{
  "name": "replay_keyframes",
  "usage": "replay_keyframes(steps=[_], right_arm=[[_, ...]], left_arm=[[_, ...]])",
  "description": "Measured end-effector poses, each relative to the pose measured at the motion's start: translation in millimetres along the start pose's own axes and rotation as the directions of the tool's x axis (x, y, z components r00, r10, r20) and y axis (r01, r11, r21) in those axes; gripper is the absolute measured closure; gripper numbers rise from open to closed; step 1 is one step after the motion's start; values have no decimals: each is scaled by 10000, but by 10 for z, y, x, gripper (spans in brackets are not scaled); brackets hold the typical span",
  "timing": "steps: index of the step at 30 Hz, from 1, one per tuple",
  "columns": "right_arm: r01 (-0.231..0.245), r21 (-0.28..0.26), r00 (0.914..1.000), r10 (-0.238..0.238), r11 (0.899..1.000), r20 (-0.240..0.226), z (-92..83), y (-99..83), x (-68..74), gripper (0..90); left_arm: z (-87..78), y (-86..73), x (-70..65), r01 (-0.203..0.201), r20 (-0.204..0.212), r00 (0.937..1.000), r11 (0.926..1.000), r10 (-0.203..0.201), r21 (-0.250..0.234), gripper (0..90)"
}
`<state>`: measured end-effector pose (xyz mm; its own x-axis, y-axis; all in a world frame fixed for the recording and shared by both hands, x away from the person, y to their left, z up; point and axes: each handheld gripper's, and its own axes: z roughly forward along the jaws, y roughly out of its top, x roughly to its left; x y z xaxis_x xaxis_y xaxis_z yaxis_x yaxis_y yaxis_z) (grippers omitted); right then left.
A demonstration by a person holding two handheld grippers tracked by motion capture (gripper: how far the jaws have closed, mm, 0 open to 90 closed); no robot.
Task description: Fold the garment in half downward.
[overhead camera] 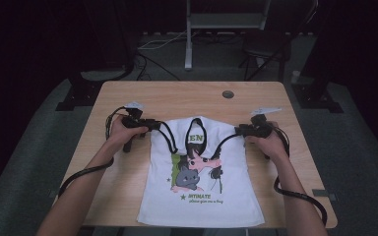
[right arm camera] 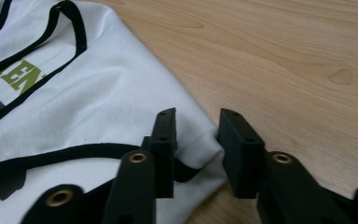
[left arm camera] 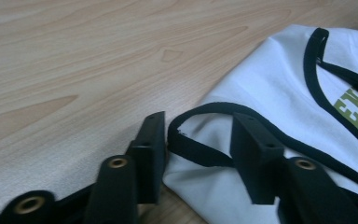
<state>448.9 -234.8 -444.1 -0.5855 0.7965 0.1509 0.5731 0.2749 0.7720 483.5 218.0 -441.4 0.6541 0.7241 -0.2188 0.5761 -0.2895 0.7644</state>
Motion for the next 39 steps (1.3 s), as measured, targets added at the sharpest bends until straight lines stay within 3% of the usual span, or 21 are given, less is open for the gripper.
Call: replay_keyframes(steps=[9, 16, 23, 26, 28, 29, 31, 34, 36, 39], right_arm=[[25, -168, 10000, -25, 9999, 15, -38, 0, 18, 789], [-166, -593, 9997, 175, 9981, 149, -76, 22, -5, 804], [-322, -1156, 9991, 350, 9928, 225, -144, 78, -18, 806], [-256, -1275, 9990, 299, 9915, 317, -166, 104, -18, 806], [-290, -1333, 9986, 346, 9907, 398, -178, 113, -31, 802], [-364, -1267, 9985, 414, 9913, 370, -175, 110, -35, 784], [-263, -878, 9981, 311, 9958, 528, -148, 89, -44, 723], [-424, -721, 9967, 471, 9965, 655, -146, 52, -62, 626], [-829, -950, 9937, 895, 9920, 676, -176, 38, -107, 564], [-1005, -1020, 9912, 1084, 9897, 758, -213, 36, -145, 495]], left_arm=[[6, 5, -23, -46, 149, 9999, 10000, 46, 0, 812], [-13, 72, -44, -96, 51, 9999, 9996, 97, -267, 838], [-95, 200, -90, -303, -15, 9995, 9947, 303, -980, 840], [-106, 213, -106, -549, -170, 9984, 9938, 535, -967, 839], [-93, 204, -105, -492, -125, 9988, 9944, 482, -931, 834], [-78, 196, -100, -410, -5, 9992, 9961, 411, -782, 820], [-41, 178, -94, -317, -11, 9995, 9984, 316, -473, 678], [-27, 171, -69, 333, -49, 9994, 9987, -335, -398, 474], [-30, 172, -50, 525, -129, 9985, 9978, -531, -411, 409], [-36, 175, -24, 825, -198, 9963, 9954, -835, -480, 349]])
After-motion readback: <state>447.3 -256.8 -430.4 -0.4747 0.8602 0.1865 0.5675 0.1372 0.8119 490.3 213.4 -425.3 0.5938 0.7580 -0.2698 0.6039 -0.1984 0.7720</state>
